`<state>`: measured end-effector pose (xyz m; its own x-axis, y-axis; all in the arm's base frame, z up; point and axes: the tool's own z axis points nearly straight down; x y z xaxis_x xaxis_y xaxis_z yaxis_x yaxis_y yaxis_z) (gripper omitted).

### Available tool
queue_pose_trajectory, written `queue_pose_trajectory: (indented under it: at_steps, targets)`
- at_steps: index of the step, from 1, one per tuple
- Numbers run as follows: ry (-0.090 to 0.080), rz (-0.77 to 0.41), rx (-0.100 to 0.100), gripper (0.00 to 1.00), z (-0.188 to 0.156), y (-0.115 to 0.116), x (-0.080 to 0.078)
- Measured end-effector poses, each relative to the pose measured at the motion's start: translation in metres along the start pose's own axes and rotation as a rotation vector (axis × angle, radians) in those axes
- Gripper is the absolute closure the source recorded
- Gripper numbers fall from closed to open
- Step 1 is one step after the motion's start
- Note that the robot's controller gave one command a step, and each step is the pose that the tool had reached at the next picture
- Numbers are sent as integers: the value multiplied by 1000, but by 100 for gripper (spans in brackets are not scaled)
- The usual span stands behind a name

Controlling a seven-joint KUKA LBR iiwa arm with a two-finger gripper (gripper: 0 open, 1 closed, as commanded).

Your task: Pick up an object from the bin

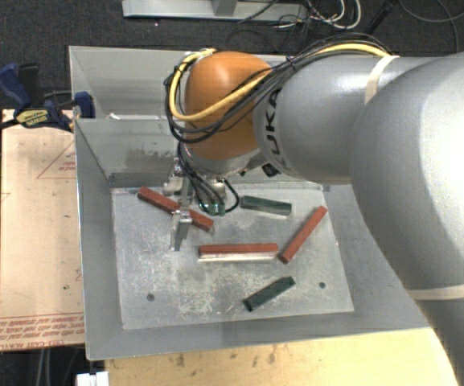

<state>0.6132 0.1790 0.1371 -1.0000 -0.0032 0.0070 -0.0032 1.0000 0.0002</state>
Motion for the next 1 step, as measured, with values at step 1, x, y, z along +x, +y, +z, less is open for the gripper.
queue_pose_trajectory:
  at_steps: [1]
  targets:
    - [-8,3,-1,0,-4,-1,-2]
